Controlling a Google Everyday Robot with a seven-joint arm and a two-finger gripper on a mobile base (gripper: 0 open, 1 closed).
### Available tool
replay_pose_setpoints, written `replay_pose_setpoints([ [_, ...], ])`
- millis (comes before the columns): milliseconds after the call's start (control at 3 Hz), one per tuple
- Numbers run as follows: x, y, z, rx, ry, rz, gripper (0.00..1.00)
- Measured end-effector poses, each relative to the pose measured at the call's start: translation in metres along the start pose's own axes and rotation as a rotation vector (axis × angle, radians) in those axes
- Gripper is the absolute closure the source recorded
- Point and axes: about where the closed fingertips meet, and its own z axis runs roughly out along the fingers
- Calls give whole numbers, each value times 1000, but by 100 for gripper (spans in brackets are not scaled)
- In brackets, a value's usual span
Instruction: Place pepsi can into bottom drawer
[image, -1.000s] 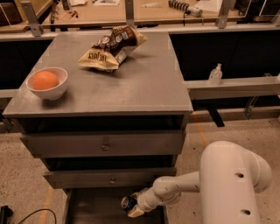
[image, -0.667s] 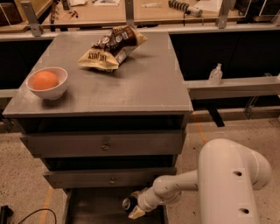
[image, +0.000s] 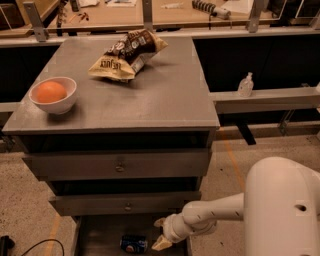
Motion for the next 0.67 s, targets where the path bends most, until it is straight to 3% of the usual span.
replay_pose_setpoints([
  [333,-5,7,-52,30,-9,10,69],
  [667,-5,4,-55,38,-8,8,91],
])
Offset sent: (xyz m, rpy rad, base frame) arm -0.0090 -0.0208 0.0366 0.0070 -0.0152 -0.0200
